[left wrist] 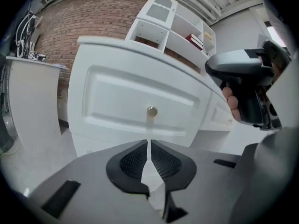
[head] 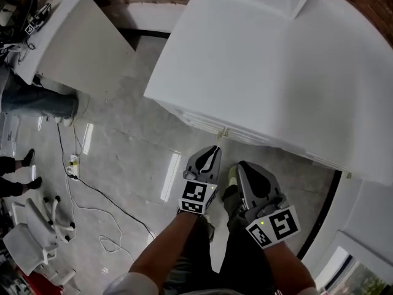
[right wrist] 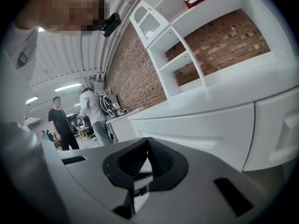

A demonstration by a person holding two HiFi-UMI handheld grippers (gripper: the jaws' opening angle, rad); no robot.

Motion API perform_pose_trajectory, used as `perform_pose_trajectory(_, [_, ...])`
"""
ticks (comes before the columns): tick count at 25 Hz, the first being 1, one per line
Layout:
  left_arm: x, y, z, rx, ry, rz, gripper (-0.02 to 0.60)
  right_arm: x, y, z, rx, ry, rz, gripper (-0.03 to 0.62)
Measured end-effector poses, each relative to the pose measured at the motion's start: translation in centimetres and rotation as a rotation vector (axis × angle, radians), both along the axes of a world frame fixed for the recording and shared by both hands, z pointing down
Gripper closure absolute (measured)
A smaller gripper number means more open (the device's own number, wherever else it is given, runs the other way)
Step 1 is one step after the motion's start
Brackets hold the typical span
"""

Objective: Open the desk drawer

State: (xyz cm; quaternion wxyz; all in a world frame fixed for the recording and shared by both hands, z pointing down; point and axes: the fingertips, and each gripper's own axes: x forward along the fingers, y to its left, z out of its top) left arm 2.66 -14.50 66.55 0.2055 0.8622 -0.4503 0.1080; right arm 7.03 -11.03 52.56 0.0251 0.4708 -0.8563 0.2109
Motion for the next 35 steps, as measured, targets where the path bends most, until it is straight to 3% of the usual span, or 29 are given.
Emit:
perform_pose_trajectory(8, [0.8, -2.5, 10.2, -0.051, -0.042, -0.045, 0.485, -0.1, -1.2, 5.6, -0.009, -0.025, -0.026, 0.576])
perform_pose_trajectory(15, [1.6, -3.6, 15.7, -0.098, -0.091, -0.087, 0.472, 0.0, -1.9, 6.7, 0.000, -0.040, -0.057, 0.576])
perform_pose_trajectory(22, [2.3, -4.8, 18.6, -0.120, -0.123, -0.100, 0.470, 0.9, -2.2, 7.8, -0.008, -0.047, -0.060, 0.576])
perform_pose_trajectory(27, [2.5, -4.4, 18.6, -0.106, -0.132, -0.104, 0.495, 1.4, -1.6, 8.5, -0.026, -0.047, -0.059, 0.576])
perform_pose_trajectory(35, [1.4, -2.3, 18.6, -0.147, -0.136, -0.100, 0.503, 0.6, -0.1, 7.6, -0.051, -0.041, -0.070, 0.576])
